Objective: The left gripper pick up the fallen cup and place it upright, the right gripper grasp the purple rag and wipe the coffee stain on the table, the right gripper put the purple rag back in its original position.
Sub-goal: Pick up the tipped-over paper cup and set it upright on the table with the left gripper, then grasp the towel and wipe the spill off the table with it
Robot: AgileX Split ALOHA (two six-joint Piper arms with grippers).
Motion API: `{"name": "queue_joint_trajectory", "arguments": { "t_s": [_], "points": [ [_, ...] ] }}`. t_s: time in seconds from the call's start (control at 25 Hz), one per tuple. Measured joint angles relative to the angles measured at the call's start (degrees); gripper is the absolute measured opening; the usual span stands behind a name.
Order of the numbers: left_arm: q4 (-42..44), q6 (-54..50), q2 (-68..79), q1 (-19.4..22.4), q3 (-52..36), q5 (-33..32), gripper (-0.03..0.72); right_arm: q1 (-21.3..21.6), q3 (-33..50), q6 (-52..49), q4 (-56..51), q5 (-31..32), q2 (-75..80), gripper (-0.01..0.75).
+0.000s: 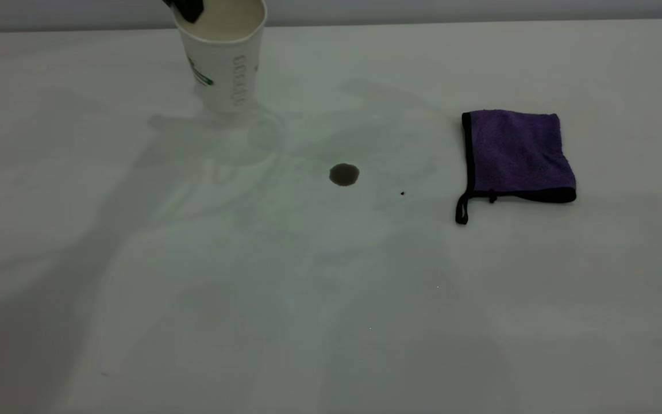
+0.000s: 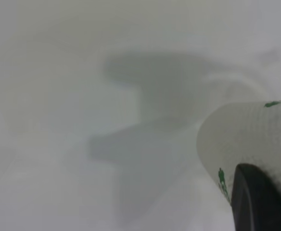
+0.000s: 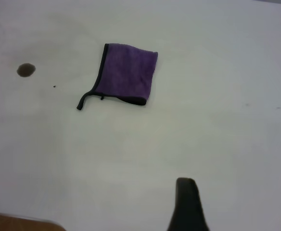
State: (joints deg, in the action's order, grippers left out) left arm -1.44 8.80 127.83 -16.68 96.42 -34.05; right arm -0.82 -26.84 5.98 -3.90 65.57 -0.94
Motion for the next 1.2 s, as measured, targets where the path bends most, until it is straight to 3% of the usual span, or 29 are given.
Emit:
{"name": "queue_joint_trajectory", "arguments": {
  "t_s": [0.2, 0.56, 0.72, 0.92, 0.96, 1.04, 1.2],
  "points": [
    [-10.7, 5.1, 4.0, 3.4, 0.1, 2.9, 0.015, 0.0, 0.0, 0.0, 0.0, 0.0, 0.0, 0.588],
    [-14.7, 6.4, 8.2, 5.0, 0.1, 5.0, 0.058, 0.0, 0.0, 0.0, 0.0, 0.0, 0.0, 0.588],
    [-15.3, 6.4, 7.9, 5.0, 0.1, 5.3, 0.222, 0.0, 0.0, 0.0, 0.0, 0.0, 0.0, 0.588],
    [-14.7, 6.7, 3.7, 5.1, 0.5, 2.9, 0.617, 0.0, 0.0, 0.0, 0.0, 0.0, 0.0, 0.588],
    [-14.4, 6.7, 2.2, 5.1, 0.9, 1.8, 0.667, 0.0, 0.0, 0.0, 0.0, 0.0, 0.0, 0.588],
    [-13.7, 6.8, -1.9, 5.1, 1.7, -2.0, 0.702, 0.0, 0.0, 0.0, 0.0, 0.0, 0.0, 0.588],
    [-11.9, 6.8, -11.7, 5.1, 2.4, -9.1, 0.693, 0.0, 0.0, 0.0, 0.0, 0.0, 0.0, 0.588]
  ]
}}
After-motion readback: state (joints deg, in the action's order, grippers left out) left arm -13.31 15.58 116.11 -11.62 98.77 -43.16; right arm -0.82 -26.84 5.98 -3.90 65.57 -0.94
